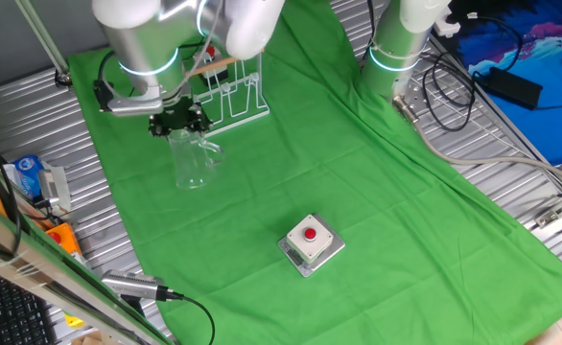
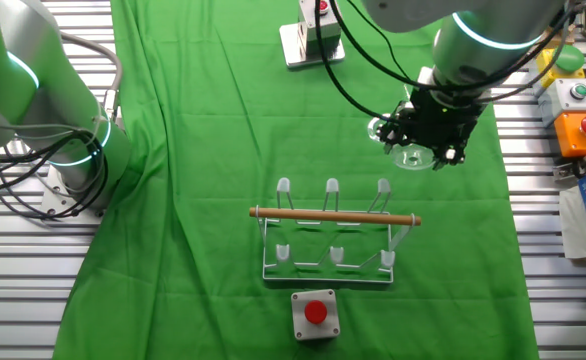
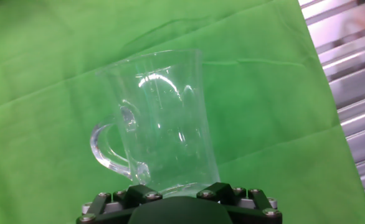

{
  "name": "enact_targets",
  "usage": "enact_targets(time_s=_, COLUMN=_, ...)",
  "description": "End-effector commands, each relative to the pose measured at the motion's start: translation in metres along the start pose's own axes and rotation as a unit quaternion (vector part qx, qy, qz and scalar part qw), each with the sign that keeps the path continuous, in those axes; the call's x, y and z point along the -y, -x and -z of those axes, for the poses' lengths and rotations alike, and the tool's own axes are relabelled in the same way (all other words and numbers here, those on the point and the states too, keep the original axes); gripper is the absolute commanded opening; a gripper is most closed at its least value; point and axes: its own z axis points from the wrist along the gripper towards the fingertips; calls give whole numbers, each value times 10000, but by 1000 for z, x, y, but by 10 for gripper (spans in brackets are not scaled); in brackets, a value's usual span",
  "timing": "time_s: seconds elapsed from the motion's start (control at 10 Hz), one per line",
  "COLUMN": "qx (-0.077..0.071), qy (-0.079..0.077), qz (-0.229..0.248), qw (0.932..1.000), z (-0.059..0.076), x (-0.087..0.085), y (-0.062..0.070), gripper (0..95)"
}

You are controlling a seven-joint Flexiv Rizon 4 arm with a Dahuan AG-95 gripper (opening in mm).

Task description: Put the cup on the cup rack

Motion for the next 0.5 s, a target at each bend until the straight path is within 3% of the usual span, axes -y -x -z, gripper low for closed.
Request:
enact_targets(time_s=0.1, qx=-60, qy=22, qz=102, qw=9999, z=1, x=-2, y=-4, gripper=0)
enact_targets(time_s=0.3, qx=-154, qy=38, qz=75, qw=9998, z=12, x=-5, y=-18, gripper=0)
enact_targets(time_s=0.4, qx=-240, qy=2, qz=14, qw=9997, z=31, x=-6, y=-41, gripper=0)
enact_targets(time_s=0.5, qx=-283, qy=3, qz=-22, qw=9996, z=48, x=-5, y=-56, gripper=0)
